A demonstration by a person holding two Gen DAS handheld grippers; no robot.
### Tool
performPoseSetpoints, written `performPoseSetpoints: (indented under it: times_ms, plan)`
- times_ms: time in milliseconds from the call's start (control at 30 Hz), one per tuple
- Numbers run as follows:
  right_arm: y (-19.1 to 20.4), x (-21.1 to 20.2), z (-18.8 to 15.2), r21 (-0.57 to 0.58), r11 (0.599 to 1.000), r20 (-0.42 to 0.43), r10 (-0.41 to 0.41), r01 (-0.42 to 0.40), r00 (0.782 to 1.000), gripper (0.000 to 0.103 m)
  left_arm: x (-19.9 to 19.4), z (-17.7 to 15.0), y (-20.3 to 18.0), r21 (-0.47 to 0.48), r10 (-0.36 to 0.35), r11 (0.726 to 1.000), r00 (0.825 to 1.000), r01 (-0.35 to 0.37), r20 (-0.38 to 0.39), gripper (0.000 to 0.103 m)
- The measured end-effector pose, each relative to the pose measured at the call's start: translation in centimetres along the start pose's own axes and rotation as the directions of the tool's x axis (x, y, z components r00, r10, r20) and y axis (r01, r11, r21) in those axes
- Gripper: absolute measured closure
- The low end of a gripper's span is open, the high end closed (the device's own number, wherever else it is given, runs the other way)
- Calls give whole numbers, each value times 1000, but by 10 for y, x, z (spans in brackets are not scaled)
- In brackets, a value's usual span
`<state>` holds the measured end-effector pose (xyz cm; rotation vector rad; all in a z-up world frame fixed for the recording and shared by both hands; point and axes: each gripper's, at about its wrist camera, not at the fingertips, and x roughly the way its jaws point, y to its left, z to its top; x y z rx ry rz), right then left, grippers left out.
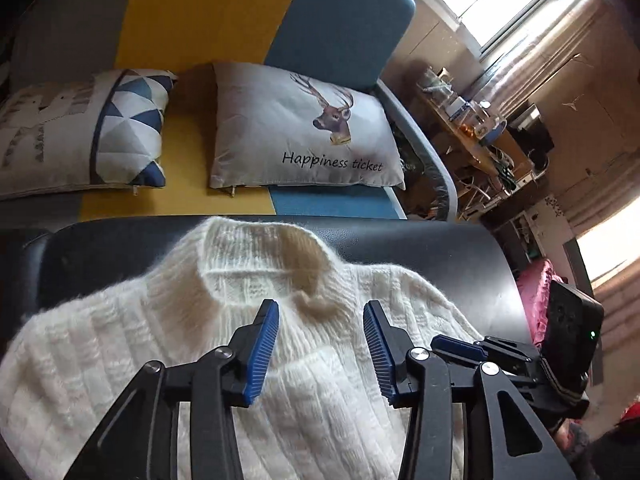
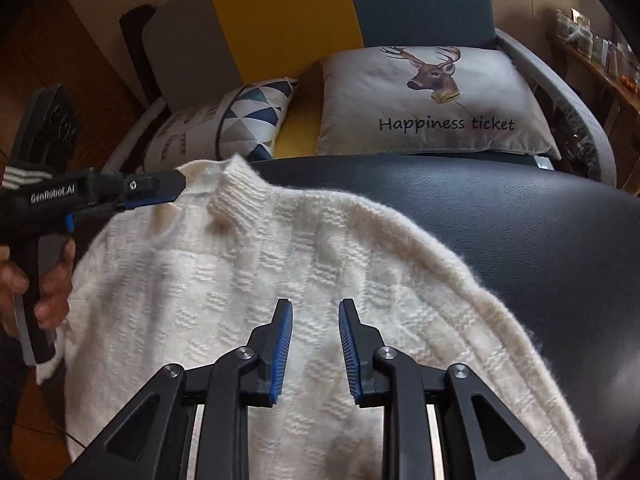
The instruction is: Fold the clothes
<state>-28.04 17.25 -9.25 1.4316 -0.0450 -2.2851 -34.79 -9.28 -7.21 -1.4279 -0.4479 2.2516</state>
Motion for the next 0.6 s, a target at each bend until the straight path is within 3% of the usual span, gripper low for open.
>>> performPoseSetpoints:
  times_ms: [100, 200, 233, 267, 300, 400, 500, 600]
  plan:
    - [-9, 8, -1, -5, 1000, 0, -5, 5, 1000, 79, 31, 13, 0, 17, 19, 1000, 998, -18, -53, 54]
    - [-13, 11, -4, -24, 1000, 13, -19, 19, 1000, 79, 51, 18, 0, 12, -32, 999, 994, 33, -101, 55]
    - [-14, 12, -5, -30, 999, 18, -24, 24, 1000, 79, 55, 19, -3, 30, -54, 998, 993, 57, -109, 65]
    - [-16, 13, -6, -37, 999, 23, -29, 29, 999, 79, 56, 19, -10, 67, -70, 995, 991, 78, -111, 93]
    - [-17, 14, -7, -43, 998, 27, -33, 34, 999, 80, 55, 19, -17, 101, -80, 991, 992, 90, -99, 101]
    - [-21, 17, -11, -62, 997, 41, -47, 49, 998, 82, 43, 27, -26, 113, -160, 981, 987, 160, -9, 100]
    - [-21, 20, -14, -78, 994, 56, -68, 72, 996, 82, 50, 42, -22, 85, -86, 993, 995, 82, 45, 100]
    - [-16, 21, -17, -103, 989, 67, -96, 103, 993, 82, 79, 38, -22, 127, 37, 991, 999, -38, 7, 100]
